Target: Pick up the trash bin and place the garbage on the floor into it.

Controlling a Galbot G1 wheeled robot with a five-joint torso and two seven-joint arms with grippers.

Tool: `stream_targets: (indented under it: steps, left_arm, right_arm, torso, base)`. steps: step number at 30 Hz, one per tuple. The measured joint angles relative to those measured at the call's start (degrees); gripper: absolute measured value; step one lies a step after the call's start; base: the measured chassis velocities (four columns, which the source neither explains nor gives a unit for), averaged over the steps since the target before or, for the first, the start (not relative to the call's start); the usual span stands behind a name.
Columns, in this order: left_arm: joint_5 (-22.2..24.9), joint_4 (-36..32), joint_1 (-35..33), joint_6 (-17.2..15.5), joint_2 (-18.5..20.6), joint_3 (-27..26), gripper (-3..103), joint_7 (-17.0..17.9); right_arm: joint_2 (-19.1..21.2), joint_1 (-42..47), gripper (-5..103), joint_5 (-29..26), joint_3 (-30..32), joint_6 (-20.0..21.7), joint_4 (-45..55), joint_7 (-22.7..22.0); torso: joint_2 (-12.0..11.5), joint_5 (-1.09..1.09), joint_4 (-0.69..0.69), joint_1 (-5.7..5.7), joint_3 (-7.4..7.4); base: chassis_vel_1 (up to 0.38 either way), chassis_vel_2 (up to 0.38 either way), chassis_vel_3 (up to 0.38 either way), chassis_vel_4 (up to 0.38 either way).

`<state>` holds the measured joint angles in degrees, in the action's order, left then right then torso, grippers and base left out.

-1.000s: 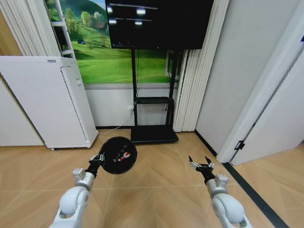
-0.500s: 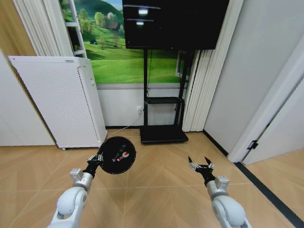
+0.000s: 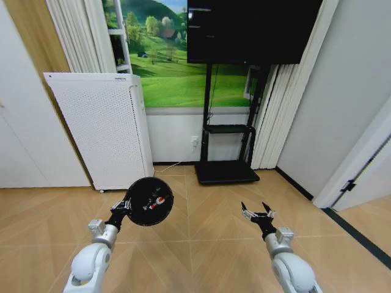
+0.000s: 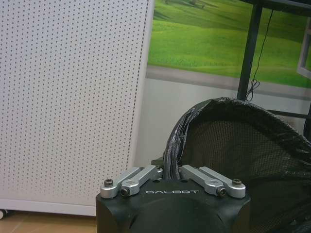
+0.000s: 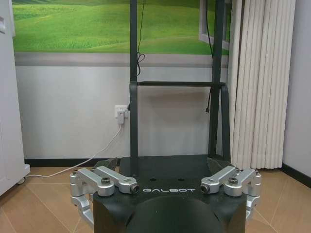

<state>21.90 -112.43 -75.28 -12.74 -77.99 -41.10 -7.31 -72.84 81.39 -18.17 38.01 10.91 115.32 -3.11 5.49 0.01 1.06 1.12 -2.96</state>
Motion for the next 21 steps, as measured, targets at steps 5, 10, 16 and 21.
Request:
stream_targets:
  steps: [5,10,16,21]
  left_arm:
    - [-1.2,-0.2,-3.2,0.5,-4.1,-0.3,3,1.2]
    - [-1.4,-0.1,-5.1,1.0,-8.7,-2.5,3,3.3]
    - [6.8,2.7,-4.9,0.8,-10.4,-5.1,3,17.7]
    - [12.6,5.7,-4.9,1.3,-10.3,-5.4,3,24.3]
  right_arm:
    - [0.2,0.2,100,-0.1,0.1,0.0,-0.1,0.0]
    - [0.4,0.0,100,-0.1,-0.2,0.0,-0.5,0.0]
    - [0.6,-1.0,100,0.0,-1.0,0.5,-1.3,0.0]
    - [0.8,-1.3,100,0.3,-1.4,0.8,-1.8,0.0]
  torso:
    - [0.0,0.00,0.04,0.00,0.00]
    - [0.0,0.00,0.02,0.00,0.00]
    - [0.0,0.01,0.00,0.00,0.00]
    - [0.0,-0.01,0.00,0.00,0.00]
  base:
    - [-0.072,-0.048,0.049,0.042]
    - [-0.030,-0.019,0.012,0.013]
    - [0.000,0.000,0.000,0.000]
    - [0.000,0.000,0.000,0.000]
